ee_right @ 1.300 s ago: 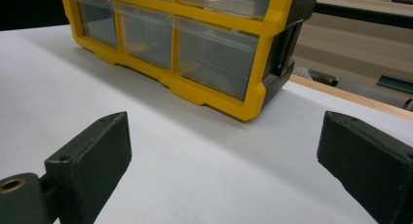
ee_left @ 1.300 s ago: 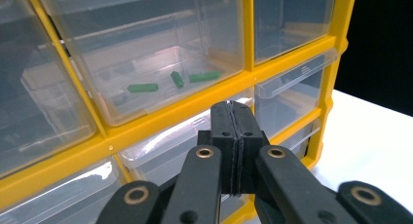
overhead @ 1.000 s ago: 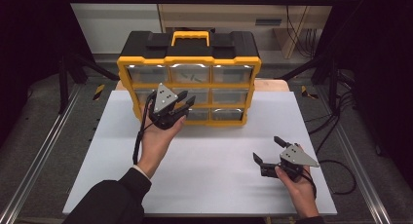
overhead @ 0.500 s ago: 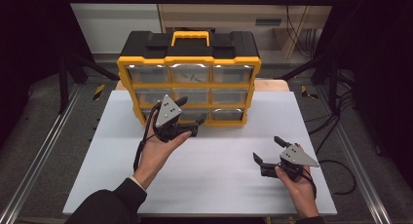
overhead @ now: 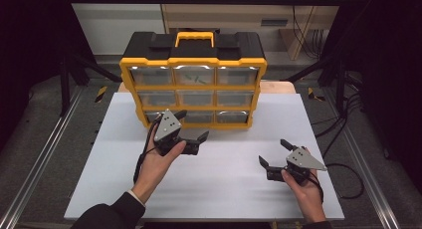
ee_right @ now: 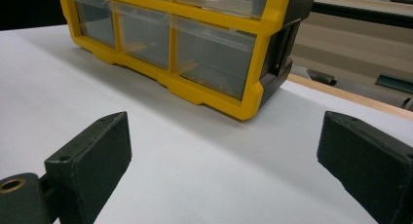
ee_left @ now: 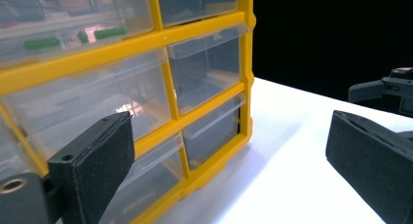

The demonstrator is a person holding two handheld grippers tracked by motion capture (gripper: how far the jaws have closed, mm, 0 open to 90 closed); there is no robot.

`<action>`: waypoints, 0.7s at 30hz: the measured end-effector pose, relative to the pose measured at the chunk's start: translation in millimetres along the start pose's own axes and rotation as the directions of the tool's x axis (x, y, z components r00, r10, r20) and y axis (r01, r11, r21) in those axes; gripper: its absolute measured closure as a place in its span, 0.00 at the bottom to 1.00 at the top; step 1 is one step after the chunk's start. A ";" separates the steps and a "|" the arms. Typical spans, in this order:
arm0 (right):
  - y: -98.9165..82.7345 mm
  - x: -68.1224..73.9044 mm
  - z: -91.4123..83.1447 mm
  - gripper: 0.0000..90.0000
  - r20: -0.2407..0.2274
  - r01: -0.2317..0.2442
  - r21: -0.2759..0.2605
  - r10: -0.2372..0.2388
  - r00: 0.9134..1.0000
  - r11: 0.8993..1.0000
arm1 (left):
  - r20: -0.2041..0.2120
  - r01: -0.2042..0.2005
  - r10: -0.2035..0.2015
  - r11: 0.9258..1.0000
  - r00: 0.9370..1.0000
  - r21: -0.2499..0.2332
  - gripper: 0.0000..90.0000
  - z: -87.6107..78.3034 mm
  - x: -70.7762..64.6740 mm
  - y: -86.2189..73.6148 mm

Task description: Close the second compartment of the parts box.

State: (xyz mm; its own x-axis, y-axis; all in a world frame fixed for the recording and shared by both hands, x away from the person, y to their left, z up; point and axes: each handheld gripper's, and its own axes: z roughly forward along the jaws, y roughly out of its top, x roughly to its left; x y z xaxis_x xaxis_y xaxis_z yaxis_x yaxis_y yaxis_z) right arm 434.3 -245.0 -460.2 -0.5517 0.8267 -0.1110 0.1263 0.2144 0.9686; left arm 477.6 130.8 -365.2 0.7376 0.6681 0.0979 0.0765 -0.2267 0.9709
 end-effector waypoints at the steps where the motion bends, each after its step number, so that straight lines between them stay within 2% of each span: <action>1: 0.1 -0.1 -0.1 0.06 0.000 0.004 0.003 -0.004 1.000 1.000 | -0.002 0.001 -0.001 1.000 1.000 -0.002 0.04 -2.0 0.9 -0.9; 9: 0.0 0.0 -0.1 0.06 0.000 0.002 0.003 -0.002 1.000 1.000 | -0.024 0.018 -0.019 1.000 1.000 -0.010 0.03 -20.6 7.9 -8.5; 15: -0.2 -0.1 0.4 0.06 -0.002 -0.002 0.009 0.002 1.000 1.000 | -0.038 -0.003 0.004 1.000 0.999 0.007 0.03 -34.1 16.2 -12.0; 21: -0.2 -0.4 0.2 0.06 0.000 0.000 0.008 0.000 1.000 1.000 | -0.042 0.007 -0.007 1.000 0.999 0.000 0.03 -46.1 20.7 -15.4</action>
State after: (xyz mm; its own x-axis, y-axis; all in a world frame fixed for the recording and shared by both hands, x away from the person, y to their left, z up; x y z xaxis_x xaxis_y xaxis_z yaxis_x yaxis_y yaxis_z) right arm 434.6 -245.2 -460.4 -0.5520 0.8264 -0.1112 0.1330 0.2189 0.9666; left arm 460.8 180.8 -368.1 0.7079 0.6992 0.1001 0.0816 -0.2217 0.9717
